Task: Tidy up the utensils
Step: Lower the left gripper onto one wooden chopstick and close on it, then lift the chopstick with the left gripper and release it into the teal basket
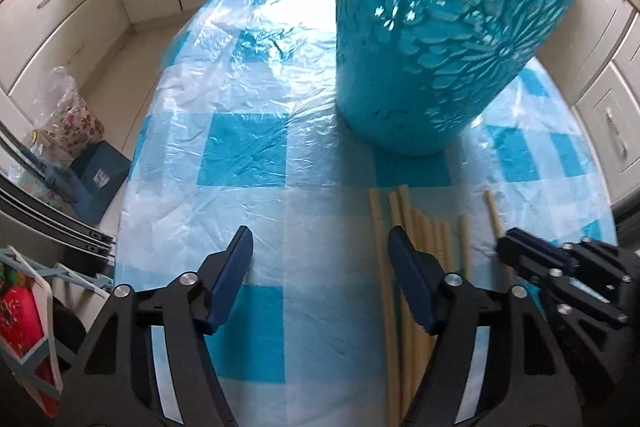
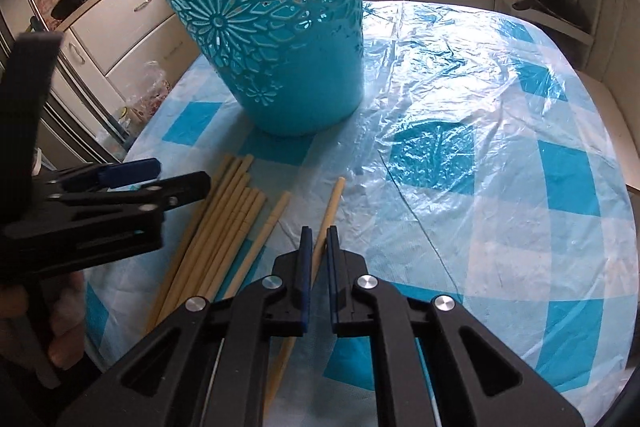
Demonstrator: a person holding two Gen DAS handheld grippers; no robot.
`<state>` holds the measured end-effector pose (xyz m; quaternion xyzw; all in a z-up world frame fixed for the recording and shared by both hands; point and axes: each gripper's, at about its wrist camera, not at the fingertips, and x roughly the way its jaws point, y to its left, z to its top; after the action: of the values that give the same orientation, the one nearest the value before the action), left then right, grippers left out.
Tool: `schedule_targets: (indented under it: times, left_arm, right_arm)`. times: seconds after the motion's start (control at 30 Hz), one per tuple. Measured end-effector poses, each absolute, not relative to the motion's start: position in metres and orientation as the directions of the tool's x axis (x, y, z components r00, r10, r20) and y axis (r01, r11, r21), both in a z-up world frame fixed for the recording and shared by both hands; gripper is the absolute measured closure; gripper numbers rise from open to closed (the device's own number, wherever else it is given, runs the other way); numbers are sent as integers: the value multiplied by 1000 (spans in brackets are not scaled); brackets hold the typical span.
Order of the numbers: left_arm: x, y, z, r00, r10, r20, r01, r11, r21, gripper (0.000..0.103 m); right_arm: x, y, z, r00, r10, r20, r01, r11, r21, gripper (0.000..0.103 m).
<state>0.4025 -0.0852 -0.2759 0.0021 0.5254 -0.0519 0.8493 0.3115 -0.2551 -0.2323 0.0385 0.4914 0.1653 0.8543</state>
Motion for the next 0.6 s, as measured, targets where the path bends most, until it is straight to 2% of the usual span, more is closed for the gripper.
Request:
schedule_targets:
  times: [0.13, 0.23, 0.33, 0.37, 0.4, 0.53, 0.6]
  left_arm:
    - [407, -92, -277, 448, -67, -892, 106, 994, -22, 38]
    - [408, -99, -277, 454, -55, -889, 125, 992, 3, 45]
    - [406, -106, -274, 455, -79, -887, 162, 987, -4, 71]
    - [405, -106, -274, 454, -95, -886, 175, 984, -16, 93]
    - [405, -108, -273, 446, -108, -888, 190, 982, -24, 97]
    - [400, -103, -267, 418, -172, -892, 195, 976, -97, 98]
    - [391, -92, -247, 457, -190, -869, 188, 975, -114, 98]
  right_arm:
    - [313, -254, -233, 454, 325, -830, -245, 941, 235, 95]
    - [310, -255, -232, 449, 324, -833, -252, 940, 229, 95]
    - [310, -251, -232, 450, 316, -835, -265, 941, 213, 95]
    - [311, -251, -231, 451, 315, -835, -266, 941, 211, 95]
    - [311, -251, -231, 450, 316, -835, -266, 940, 213, 95]
    - [312, -250, -232, 449, 322, -834, -264, 939, 220, 95]
    - [312, -251, -232, 452, 324, -831, -262, 939, 223, 95]
